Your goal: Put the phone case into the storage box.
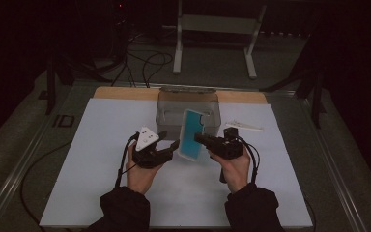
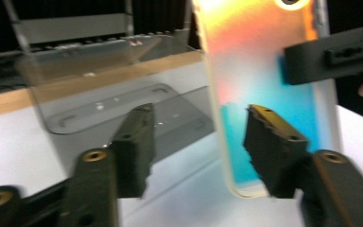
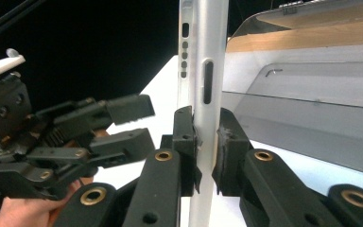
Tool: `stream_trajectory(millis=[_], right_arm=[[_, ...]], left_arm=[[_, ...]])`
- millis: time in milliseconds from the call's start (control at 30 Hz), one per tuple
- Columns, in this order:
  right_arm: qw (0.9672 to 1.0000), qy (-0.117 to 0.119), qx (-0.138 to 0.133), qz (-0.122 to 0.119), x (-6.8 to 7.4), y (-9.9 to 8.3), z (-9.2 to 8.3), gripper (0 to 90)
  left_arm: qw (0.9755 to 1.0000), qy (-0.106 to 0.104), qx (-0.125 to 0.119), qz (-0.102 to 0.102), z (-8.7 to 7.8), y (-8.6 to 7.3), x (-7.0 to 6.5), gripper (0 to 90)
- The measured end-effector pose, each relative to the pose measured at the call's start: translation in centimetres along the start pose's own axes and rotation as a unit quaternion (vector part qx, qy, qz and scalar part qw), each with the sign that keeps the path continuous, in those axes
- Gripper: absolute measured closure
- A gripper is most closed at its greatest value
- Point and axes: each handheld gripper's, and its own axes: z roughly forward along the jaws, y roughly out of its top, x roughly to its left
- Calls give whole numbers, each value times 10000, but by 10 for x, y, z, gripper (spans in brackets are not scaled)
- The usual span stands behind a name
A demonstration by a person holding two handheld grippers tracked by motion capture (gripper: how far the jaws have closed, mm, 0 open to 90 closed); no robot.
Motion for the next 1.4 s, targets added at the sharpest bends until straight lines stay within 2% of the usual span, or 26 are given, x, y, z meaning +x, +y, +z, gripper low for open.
stream_trajectory(millis=[167,200,233,267,367,767,1100,1400], right_arm=[[10000,-23,42,4,0,0,0,814],[10000,-24,46,2,0,0,0,814],[10000,-22,53,-13,0,0,1,814],[10000,-24,67,-27,0,0,1,814],[9999,-32,95,-33,1,-1,1,814],[9998,-67,150,-103,1,0,0,814],[9997,-145,193,-105,-1,2,-2,813],[9995,-191,216,-119,-2,4,-5,814]], left_arm=[[9998,198,30,82,-6,3,5,154],[9997,237,66,95,-7,3,6,144],[9997,181,101,105,-8,3,8,128],[9998,141,102,92,-9,3,10,74],[9998,138,78,111,-15,2,14,11],[9994,256,-75,227,-39,2,30,0],[9994,283,-116,157,-57,-7,47,0],[9988,361,-56,334,-71,-20,56,0]])
